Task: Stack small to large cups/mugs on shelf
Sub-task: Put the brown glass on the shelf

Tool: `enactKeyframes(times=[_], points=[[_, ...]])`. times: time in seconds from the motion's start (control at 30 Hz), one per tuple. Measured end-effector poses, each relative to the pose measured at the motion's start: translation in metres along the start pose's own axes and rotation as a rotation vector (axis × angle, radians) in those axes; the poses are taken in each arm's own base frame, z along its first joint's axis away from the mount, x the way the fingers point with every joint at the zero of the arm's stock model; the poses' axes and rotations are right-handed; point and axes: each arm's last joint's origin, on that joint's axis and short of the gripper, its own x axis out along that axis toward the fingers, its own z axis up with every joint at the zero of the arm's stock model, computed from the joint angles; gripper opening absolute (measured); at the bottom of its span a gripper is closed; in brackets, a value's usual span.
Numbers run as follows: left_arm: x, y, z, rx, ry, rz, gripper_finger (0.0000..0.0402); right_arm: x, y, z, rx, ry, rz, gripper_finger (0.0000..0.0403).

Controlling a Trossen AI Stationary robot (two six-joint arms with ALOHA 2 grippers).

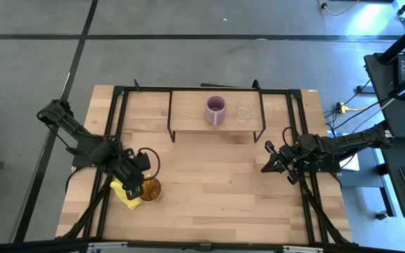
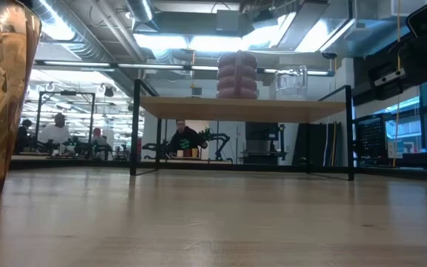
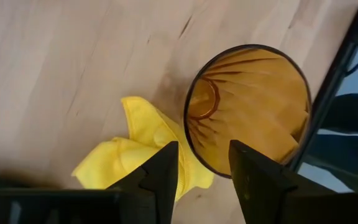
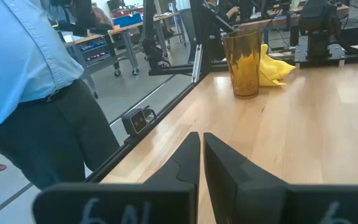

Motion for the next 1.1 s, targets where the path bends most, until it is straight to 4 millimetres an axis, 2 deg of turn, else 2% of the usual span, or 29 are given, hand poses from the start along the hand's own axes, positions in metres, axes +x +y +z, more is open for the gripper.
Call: enactKeyframes(times=[0.53,1.1], points=[[0.005,-0.001,0.003,-0.032,0.004,0.024,0.0137,0.000,0.000,0.000,0.001,0.000,0.000,0.0023],[0.020,-0.006,0.006,0.053,0.005,0.119,0.0137,0.000,0.000,0.000,0.001,-0.001,0.000,0.0023]])
